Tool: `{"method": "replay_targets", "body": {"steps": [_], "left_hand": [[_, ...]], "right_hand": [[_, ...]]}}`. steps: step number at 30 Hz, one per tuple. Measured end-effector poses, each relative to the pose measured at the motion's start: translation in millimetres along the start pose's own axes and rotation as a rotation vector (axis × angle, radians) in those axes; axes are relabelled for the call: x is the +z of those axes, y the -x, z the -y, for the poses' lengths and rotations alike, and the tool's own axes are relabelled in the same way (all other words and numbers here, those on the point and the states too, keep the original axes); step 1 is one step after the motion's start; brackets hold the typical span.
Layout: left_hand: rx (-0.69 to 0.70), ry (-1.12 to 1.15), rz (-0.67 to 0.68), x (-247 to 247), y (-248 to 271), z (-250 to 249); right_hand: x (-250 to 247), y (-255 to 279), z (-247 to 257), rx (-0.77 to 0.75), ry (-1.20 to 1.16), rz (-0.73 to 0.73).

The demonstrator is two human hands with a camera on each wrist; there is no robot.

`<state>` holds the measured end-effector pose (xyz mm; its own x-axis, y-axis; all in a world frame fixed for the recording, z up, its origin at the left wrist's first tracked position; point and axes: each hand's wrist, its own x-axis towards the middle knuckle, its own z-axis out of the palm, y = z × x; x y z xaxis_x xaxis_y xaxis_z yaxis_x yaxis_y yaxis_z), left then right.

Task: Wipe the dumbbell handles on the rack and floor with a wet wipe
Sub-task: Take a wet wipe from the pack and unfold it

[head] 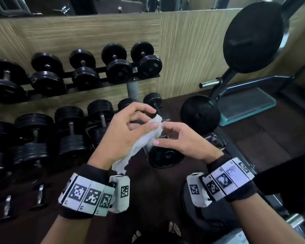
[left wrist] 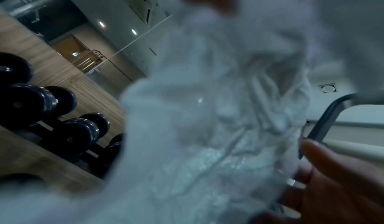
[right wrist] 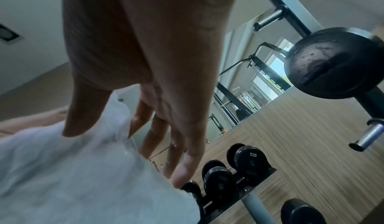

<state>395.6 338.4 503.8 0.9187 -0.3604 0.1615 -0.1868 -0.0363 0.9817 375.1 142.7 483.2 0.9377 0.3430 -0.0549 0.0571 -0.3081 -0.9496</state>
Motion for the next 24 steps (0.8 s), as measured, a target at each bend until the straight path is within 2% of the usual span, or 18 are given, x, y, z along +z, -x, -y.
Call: {"method": "replay_targets", "body": {"steps": [3, 5, 9, 10, 15, 18, 22, 24], "left_hand": [[0.012, 0.011, -0.045, -18, 7, 3], [-0.055, 0.024, -0.033, -25, 17, 13], [-0.213, -0.001, 0.158, -16, 44, 43], [-0.232, -0.009, 0.163, -13, 49, 49], [-0.247, 0.019, 0.065, -25, 58, 60], [-0.228, 0.140, -0.049, -30, 58, 61], [-0.227, 0.349, -0.183, -23, 56, 54], [-0.232, 0.387, -0.197, -18, 55, 52]], "right_hand": [[11, -4, 5, 0.035, -0.205, -0.028], [14, -4, 9, 0.031, -0.258, -0.080], [15, -3, 19, 0.020, -0.224, -0.186], [14, -2, 20, 0.022, -0.215, -0.205], [6, 3, 17, 0.047, -0.242, -0.325], [6, 9, 10, 0.067, -0.242, -0.393], [14, 17, 0, 0.120, -0.260, -0.388], [18, 21, -4, 0.149, -0.263, -0.374]]}}
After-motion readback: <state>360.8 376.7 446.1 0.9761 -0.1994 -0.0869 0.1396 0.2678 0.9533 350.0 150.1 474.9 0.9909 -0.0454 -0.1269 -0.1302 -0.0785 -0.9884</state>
